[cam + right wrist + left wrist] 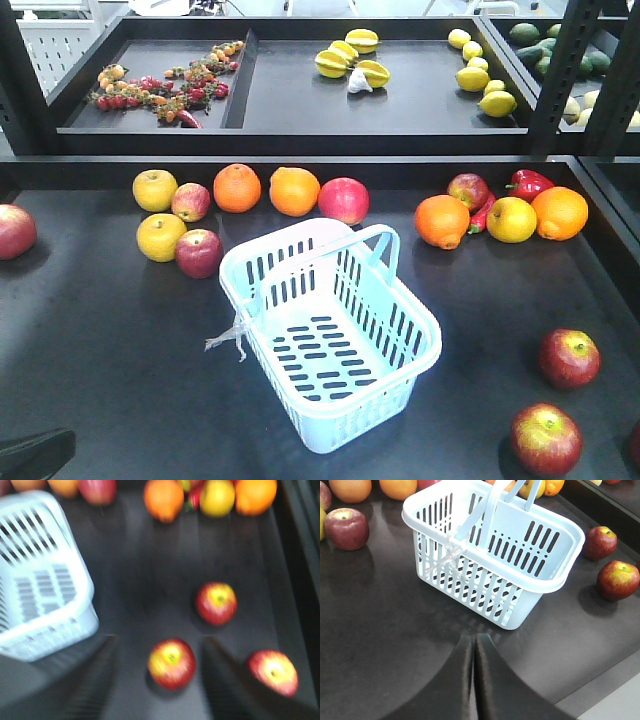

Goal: Pick three apples into basket with both arms
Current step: 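Open the left gripper and withdraw it from the basket handle, then reach the right gripper down and grasp the nearest red apple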

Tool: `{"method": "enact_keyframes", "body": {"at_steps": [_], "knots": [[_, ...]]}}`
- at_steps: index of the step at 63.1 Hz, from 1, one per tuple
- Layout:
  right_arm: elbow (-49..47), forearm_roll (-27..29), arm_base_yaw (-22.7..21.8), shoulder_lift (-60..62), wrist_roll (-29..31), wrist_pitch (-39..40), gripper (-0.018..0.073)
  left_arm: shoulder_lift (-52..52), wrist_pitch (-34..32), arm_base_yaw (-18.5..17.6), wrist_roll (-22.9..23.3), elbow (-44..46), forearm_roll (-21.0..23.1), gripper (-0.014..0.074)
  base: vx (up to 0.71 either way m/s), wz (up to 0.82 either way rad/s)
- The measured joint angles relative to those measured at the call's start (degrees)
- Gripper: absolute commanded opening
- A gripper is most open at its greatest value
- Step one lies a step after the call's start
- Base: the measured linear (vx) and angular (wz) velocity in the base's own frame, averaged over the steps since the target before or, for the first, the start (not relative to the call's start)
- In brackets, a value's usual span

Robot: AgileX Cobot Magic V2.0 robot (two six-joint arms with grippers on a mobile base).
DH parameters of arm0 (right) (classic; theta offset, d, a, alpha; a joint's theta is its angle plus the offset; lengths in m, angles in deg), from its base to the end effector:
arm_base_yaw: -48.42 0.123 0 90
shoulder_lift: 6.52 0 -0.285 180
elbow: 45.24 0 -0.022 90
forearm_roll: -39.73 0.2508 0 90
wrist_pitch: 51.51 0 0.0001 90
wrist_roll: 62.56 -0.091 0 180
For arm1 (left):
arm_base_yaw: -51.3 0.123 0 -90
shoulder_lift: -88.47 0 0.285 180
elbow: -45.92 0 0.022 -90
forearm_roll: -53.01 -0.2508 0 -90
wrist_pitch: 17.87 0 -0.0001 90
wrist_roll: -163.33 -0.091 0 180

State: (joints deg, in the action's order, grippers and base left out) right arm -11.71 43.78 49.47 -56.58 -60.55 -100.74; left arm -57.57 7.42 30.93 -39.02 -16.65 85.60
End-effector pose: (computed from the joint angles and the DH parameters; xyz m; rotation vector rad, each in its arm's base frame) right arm 0.1304 0.0073 0.3296 -0.0355 2.3166 0.0769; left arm 0.0801 -0.0521 0.2336 0.3756 2.0596 -0.5390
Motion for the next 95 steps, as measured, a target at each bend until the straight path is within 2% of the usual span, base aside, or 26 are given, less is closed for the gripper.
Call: {"method": "enact_keyframes", "body": {"at_steps": [3, 5, 23, 53, 81, 95], "knots": [[0.0, -1.3, 0.0, -3.4, 0.6, 0.5, 0.0711, 0.0, 0.0, 0.0, 0.0, 0.0, 0.0, -0.0008, 0.00, 0.00], [0.0, -2.0, 0.0, -5.0, 0.9, 0.9, 0.0730, 0.0, 0.0, 0.0, 0.0, 0.0, 0.0, -0.0008, 0.00, 0.00], [-0.4, -2.1, 0.0, -18.3, 1.3, 1.7, 0.0700, 0.0, 0.0, 0.0, 0.0, 0.0, 0.0, -0.0008, 0.00, 0.00], [-8.3, -0.4, 0.0, -44.1, 0.0, -2.5, 0.0659, 0.0, 0.0, 0.0, 0.0, 0.0, 0.0, -0.0008, 0.00, 0.00], [-9.9, -1.1, 0.0, -58.7, -0.8, 0.0, 0.0648, 0.0, 0.0, 0.0, 0.0, 0.0, 0.0, -0.0008, 0.00, 0.00], [-9.9, -3.3, 0.0, -63.6, -2.0, 2.4, 0.0644, 0.0, 0.0, 0.0, 0.0, 0.0, 0.0, -0.0008, 0.00, 0.00]]}}
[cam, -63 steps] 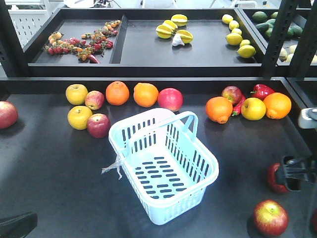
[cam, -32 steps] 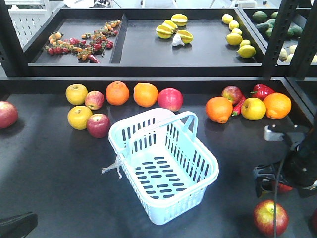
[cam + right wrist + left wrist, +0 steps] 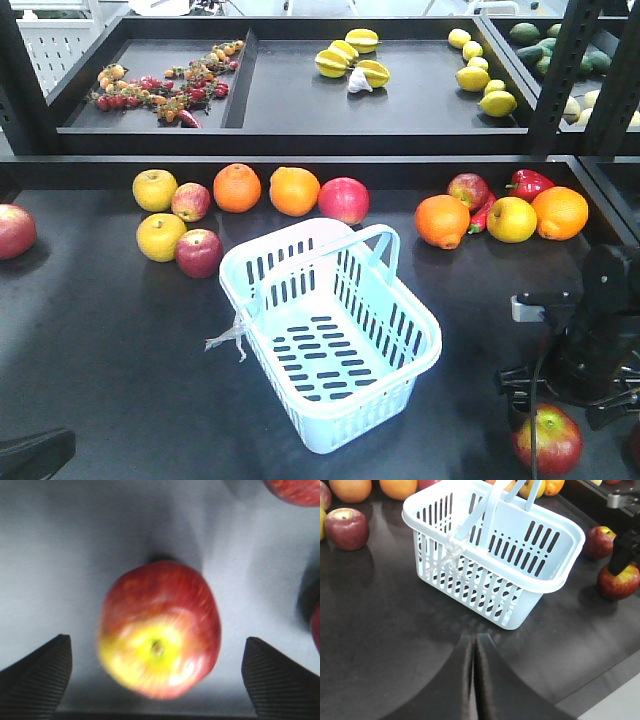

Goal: Pick three apples into basket with both arms
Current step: 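Reach the right gripper down and grasp the nearest red apple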

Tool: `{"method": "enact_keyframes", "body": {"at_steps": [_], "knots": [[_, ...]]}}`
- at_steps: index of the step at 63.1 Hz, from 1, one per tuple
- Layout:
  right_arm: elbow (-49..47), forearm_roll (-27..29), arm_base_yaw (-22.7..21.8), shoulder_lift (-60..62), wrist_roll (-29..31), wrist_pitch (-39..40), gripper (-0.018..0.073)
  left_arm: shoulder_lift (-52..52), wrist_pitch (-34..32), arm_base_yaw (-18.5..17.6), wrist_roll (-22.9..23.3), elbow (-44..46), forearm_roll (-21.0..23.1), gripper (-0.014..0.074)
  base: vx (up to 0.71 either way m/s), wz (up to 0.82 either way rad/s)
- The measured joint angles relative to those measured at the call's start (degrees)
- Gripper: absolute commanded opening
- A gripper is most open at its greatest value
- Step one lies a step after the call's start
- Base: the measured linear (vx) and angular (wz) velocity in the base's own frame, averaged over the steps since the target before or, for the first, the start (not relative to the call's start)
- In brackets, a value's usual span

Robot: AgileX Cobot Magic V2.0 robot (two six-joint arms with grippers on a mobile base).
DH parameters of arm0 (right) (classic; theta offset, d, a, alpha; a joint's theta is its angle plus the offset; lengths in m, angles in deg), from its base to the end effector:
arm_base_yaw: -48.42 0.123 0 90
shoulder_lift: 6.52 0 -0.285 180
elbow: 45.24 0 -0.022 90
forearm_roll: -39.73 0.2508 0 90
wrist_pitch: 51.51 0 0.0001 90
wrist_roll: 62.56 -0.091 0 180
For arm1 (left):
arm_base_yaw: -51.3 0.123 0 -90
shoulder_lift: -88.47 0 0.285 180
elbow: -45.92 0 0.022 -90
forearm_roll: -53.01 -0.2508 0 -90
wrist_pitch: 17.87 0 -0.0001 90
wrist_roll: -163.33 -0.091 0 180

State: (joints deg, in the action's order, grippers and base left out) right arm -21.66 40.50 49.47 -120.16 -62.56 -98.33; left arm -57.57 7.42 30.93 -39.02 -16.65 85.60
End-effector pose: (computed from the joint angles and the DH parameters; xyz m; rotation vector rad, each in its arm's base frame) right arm 0.2942 0.0063 0.1242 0.0135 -3.0709 -0.0136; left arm 0.0801 -0.0521 0.2336 0.3756 2.0596 -0.5390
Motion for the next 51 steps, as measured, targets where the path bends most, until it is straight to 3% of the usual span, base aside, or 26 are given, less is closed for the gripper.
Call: {"method": "enact_keyframes", "body": {"at_steps": [28, 35, 51], "knots": [[-0.2, -1.5, 0.0, -6.7, -0.6, 2.9, 0.0591, 0.0, 0.0, 0.0, 0.0, 0.0, 0.0, -0.0008, 0.00, 0.00], [-0.3, -1.7, 0.0, -6.8, -0.6, 2.9, 0.0503, 0.0, 0.0, 0.0, 0.0, 0.0, 0.0, -0.0008, 0.00, 0.00], [-0.3, -0.8, 0.0, -3.4, 3.0, 2.1, 0.0163, 0.0, 0.0, 0.0, 0.0, 0.0, 0.0, -0.0008, 0.00, 0.00]]}}
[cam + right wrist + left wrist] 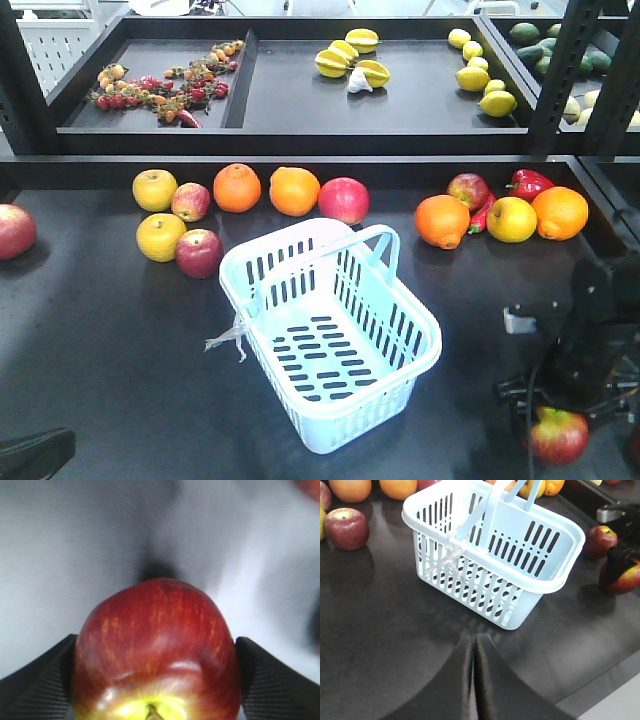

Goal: Pick three apples into basket with both arms
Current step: 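Reach the right gripper down and grasp the nearest red apple, then carry the apple over the basket and release it inside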

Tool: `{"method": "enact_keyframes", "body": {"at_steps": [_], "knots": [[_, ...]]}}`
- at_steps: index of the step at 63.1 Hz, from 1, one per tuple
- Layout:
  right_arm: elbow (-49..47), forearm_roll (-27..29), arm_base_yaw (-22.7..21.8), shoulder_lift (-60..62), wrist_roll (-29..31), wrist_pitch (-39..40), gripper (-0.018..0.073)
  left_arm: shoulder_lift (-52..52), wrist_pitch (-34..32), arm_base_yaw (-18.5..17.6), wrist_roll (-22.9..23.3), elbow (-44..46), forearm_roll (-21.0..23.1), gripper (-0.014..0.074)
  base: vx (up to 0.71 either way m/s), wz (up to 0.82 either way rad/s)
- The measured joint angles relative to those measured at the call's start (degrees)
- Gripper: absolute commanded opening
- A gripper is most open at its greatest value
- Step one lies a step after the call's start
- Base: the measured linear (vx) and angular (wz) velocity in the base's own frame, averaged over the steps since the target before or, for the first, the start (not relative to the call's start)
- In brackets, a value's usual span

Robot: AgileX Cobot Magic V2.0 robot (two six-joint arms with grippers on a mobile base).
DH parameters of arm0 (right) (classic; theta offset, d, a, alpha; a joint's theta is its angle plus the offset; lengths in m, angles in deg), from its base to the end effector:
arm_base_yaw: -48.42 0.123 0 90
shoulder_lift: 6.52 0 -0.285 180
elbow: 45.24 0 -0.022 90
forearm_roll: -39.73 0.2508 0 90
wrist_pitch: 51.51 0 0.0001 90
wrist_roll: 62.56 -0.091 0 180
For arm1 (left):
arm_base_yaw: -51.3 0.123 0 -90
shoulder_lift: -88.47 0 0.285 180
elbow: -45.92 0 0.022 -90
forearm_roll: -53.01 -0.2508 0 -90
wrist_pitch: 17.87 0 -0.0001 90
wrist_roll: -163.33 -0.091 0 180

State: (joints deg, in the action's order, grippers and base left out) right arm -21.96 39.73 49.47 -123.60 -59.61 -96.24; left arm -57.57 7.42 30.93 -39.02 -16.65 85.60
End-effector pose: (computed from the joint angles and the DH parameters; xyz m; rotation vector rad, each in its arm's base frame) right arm 0.2985 0.0055 0.1070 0.1065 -3.0509 -0.0022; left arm 0.0801 -0.0521 0.2336 0.3756 2.0596 -0.5390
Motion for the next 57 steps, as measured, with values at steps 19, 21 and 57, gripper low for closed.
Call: {"method": "enact_keyframes", "body": {"at_steps": [19, 21, 57], "knots": [[0.0, 7.0, 0.0, 19.8, 6.0, -3.5, -0.0009, 0.0, 0.0, 0.0, 0.0, 0.0, 0.0, -0.0008, 0.00, 0.00], [0.0, 7.8, 0.0, 22.6, 6.3, -4.0, -0.0009, 0.0, 0.0, 0.0, 0.0, 0.0, 0.0, -0.0008, 0.00, 0.00], [0.4, 51.3, 7.6, 30.0, 35.3, 1.2, 0.0012, 0.0, 0.0, 0.0, 0.0, 0.0, 0.0, -0.0008, 0.00, 0.00]]}}
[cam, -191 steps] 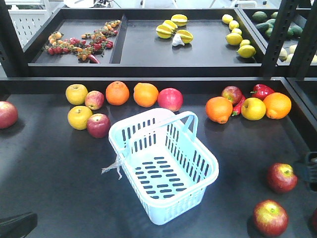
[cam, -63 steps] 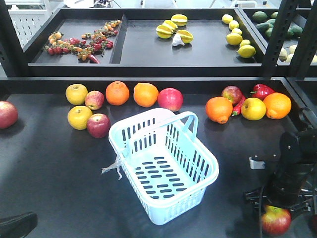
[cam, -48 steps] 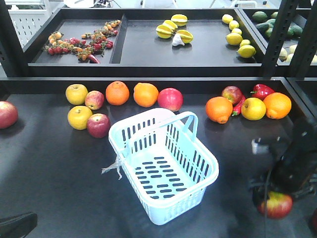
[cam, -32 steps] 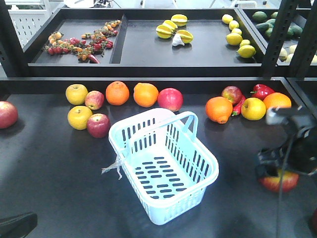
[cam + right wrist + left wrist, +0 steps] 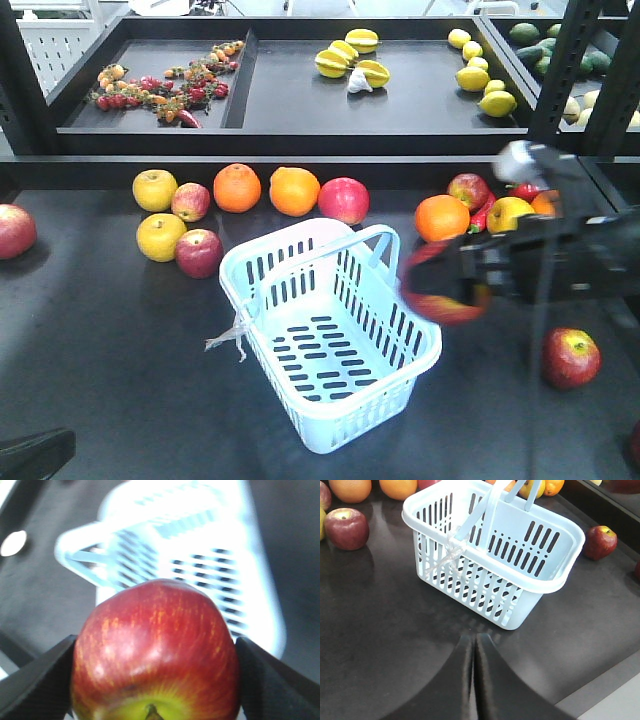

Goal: Pick three apples into basket with both arms
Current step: 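Carry the apple over the basket and release it inside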

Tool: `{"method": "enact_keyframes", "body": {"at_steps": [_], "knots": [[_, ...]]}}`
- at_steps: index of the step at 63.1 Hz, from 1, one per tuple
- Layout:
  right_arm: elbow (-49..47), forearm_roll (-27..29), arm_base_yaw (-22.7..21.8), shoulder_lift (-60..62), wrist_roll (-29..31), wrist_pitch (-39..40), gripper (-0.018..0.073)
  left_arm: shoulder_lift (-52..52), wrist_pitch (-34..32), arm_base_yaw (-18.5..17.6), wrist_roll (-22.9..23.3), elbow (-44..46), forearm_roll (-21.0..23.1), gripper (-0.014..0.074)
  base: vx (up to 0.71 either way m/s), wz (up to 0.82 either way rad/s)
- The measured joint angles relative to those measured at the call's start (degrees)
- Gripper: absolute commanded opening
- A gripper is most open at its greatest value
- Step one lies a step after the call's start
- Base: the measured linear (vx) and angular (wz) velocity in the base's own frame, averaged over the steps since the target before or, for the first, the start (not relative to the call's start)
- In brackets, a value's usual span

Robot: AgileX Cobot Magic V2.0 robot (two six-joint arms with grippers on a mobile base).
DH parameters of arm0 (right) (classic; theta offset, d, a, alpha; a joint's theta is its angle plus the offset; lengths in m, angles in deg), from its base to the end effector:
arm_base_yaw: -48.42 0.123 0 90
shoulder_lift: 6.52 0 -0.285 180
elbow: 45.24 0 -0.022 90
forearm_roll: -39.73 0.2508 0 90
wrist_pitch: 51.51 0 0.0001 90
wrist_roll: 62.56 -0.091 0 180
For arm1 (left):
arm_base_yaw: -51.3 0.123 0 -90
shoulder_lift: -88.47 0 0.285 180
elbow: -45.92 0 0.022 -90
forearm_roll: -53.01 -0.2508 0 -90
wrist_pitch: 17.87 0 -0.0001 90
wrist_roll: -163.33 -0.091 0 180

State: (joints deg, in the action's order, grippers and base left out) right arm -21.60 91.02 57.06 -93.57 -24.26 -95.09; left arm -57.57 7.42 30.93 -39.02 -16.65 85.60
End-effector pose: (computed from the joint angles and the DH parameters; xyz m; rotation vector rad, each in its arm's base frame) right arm 0.2650 0.0898 0.2796 -0.3490 2.4092 0.7945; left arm 0.0801 -0.0521 0.2336 0.3756 2.0596 -0.5390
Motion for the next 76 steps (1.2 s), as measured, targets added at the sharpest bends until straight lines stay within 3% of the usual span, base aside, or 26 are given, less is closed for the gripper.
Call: {"method": "enact_keyframes", "body": {"at_steps": [9, 15, 32, 41, 53, 63, 69, 76], "knots": [[0.0, 2.2, 7.0, -7.8, 3.4, 7.8, 0.0072, 0.0, 0.0, 0.0, 0.0, 0.0, 0.0, -0.0008, 0.00, 0.00], [0.0, 2.6, 9.7, -12.1, 5.1, 12.2, 0.0162, 0.0, 0.0, 0.0, 0.0, 0.0, 0.0, -0.0008, 0.00, 0.00], [0.0, 4.1, 10.9, -17.6, 6.9, 16.1, 0.0542, 0.0, 0.0, 0.0, 0.0, 0.0, 0.0, -0.0008, 0.00, 0.00], [0.0, 4.3, 10.9, -17.7, 8.3, 16.0, 0.0625, 0.0, 0.0, 0.0, 0.0, 0.0, 0.0, -0.0008, 0.00, 0.00], [0.0, 4.6, 10.9, -17.7, 9.6, 15.1, 0.0602, -0.1, 0.0, 0.0, 0.0, 0.0, 0.0, -0.0008, 0.00, 0.00], [0.0, 4.6, 10.9, -17.7, 9.6, 14.5, 0.0522, -0.1, 0.0, 0.0, 0.0, 0.0, 0.0, -0.0008, 0.00, 0.00], [0.0, 4.6, 10.9, -16.8, 9.6, 12.9, 0.0409, -0.1, 0.0, 0.0, 0.0, 0.0, 0.0, -0.0008, 0.00, 0.00], [0.0, 4.6, 10.9, -13.8, 9.6, 10.2, 0.0172, -0.1, 0.0, 0.0, 0.0, 0.0, 0.0, -0.0008, 0.00, 0.00]]}}
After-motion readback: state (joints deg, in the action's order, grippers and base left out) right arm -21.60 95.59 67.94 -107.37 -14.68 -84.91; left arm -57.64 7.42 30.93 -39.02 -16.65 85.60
